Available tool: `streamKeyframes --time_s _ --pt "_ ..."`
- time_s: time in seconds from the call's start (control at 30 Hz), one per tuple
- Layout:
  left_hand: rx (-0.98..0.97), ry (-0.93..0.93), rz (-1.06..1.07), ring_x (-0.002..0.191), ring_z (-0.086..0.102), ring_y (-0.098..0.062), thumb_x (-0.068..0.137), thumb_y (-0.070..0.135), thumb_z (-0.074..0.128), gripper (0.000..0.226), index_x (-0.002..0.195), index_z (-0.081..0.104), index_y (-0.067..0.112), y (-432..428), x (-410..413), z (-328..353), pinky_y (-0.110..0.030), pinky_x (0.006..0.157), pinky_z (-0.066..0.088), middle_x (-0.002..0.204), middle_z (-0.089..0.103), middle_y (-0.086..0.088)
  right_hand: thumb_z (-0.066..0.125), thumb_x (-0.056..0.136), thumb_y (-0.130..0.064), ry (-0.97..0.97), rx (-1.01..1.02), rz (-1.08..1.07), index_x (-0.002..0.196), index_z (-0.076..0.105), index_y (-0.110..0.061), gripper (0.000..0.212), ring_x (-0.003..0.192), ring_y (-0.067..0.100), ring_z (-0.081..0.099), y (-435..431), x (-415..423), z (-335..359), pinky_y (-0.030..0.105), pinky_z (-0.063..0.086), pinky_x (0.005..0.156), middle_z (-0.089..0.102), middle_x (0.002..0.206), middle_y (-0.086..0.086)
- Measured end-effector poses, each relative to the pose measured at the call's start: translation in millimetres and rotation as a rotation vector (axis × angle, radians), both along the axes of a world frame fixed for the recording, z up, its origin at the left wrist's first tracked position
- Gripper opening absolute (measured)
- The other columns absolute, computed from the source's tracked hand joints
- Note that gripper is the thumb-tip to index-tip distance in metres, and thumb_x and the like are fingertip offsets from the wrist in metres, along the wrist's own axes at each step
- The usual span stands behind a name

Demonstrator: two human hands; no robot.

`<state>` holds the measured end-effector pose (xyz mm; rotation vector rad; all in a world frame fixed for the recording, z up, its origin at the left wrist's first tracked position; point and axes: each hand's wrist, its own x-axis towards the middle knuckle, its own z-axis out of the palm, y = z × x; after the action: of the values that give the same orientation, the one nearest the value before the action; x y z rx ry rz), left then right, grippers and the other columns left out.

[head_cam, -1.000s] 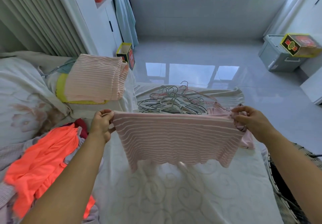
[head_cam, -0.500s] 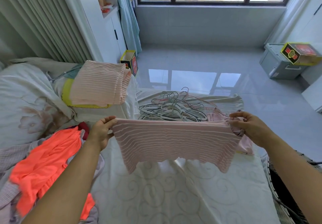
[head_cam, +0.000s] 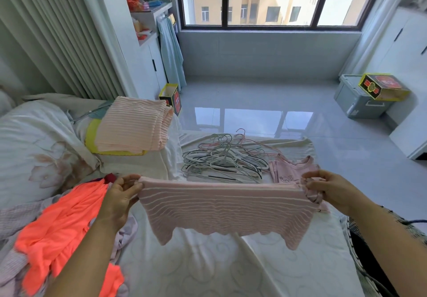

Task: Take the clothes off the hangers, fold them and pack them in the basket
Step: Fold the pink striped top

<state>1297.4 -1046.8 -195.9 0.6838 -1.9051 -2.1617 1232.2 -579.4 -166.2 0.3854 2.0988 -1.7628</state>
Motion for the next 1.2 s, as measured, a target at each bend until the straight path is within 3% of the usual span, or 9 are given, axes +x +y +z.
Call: streamKeyframes --time_s 0.13,0.27,0.37,0.43,0.53,0.6,0.77,0.97,1.2 --pt "-0.047 0.003 -0.076 0.061 0.062 -0.001 0.086 -0.013 0.05 0.028 0.09 0.057 0.015 -9.8 23.9 -1.8 -0.013 0.056 0.052 0.077 0.061 -0.003 0.073 0.07 -0.001 -0.103 -0.057 0.061 0.102 0.061 0.0 0.034 0.061 0.019 0.063 20.5 14.5 -7.5 0.023 0.052 0.052 0.064 0.091 0.019" --pt "-0.103 -0.028 -0.098 0.057 0.059 0.001 0.085 -0.011 0.054 0.026 0.086 0.056 0.014 -4.7 24.8 3.9 -0.016 0.057 0.048 0.078 0.056 -0.005 0.095 0.007 -0.036 -0.13 -0.059 0.111 0.098 0.063 -0.002 0.102 0.07 0.025 0.061 26.2 15.5 -8.4 0.026 0.054 0.054 0.066 0.088 0.018" --pt "-0.12 -0.045 -0.085 0.065 0.054 -0.009 0.086 -0.008 0.054 0.023 0.081 0.056 0.014 1.5 14.2 9.1 -0.022 0.06 0.043 0.077 0.053 -0.004 0.095 0.006 -0.038 -0.145 -0.025 0.15 0.1 0.063 -0.001 0.106 0.074 0.026 0.06 19.1 12.6 -4.2 0.024 0.054 0.055 0.064 0.092 0.018" --pt "-0.11 -0.051 -0.05 0.068 0.05 -0.014 0.087 -0.009 0.053 0.023 0.079 0.055 0.014 4.7 5.5 9.5 -0.022 0.06 0.042 0.077 0.053 -0.004 0.096 0.015 -0.038 -0.144 0.025 0.151 0.101 0.062 -0.001 0.1 0.074 0.024 0.059 15.0 10.3 -1.8 0.021 0.052 0.052 0.064 0.089 0.016" --pt "-0.112 -0.062 -0.014 0.07 0.05 -0.015 0.086 -0.01 0.054 0.024 0.079 0.054 0.012 7.3 -5.4 9.2 -0.024 0.064 0.04 0.078 0.055 -0.005 0.079 0.067 -0.01 -0.151 0.043 0.106 0.109 0.058 0.005 0.049 0.07 0.022 0.058 8.9 5.0 3.3 0.02 0.05 0.048 0.062 0.085 0.015" --pt "-0.103 -0.066 0.001 0.072 0.052 -0.016 0.086 -0.01 0.054 0.024 0.079 0.053 0.012 7.2 -11.0 9.3 -0.024 0.066 0.044 0.079 0.056 -0.005 0.066 0.08 0.002 -0.143 0.031 0.058 0.108 0.058 0.006 0.03 0.06 0.017 0.061 7.7 -0.3 3.7 0.02 0.049 0.045 0.061 0.083 0.014" --pt "-0.04 -0.044 0.054 0.074 0.053 -0.013 0.088 -0.01 0.052 0.025 0.08 0.052 0.014 6.1 -15.3 8.3 -0.011 0.053 0.051 0.081 0.056 -0.004 0.06 0.084 0.004 -0.075 -0.007 -0.005 0.098 0.059 -0.003 0.015 0.051 0.009 0.062 1.0 -3.5 12.9 0.017 0.048 0.043 0.06 0.082 0.013" --pt "0.019 -0.076 0.083 0.069 0.051 -0.014 0.089 -0.004 0.053 0.024 0.078 0.052 0.017 8.5 -17.1 10.0 -0.025 0.063 0.043 0.079 0.054 -0.003 0.057 0.088 0.0 0.004 -0.086 -0.113 0.091 0.059 -0.005 0.007 0.047 0.009 0.063 -4.6 -7.1 15.7 0.018 0.05 0.043 0.06 0.085 0.015" --pt "0.198 -0.117 0.108 0.072 0.053 -0.019 0.09 -0.006 0.05 0.02 0.079 0.05 0.011 8.8 -14.8 10.4 -0.03 0.053 0.057 0.08 0.052 -0.009 0.056 0.088 0.001 0.029 -0.055 -0.152 0.086 0.059 -0.006 0.008 0.044 0.007 0.061 -7.0 -4.2 9.2 0.016 0.047 0.04 0.059 0.082 0.015"
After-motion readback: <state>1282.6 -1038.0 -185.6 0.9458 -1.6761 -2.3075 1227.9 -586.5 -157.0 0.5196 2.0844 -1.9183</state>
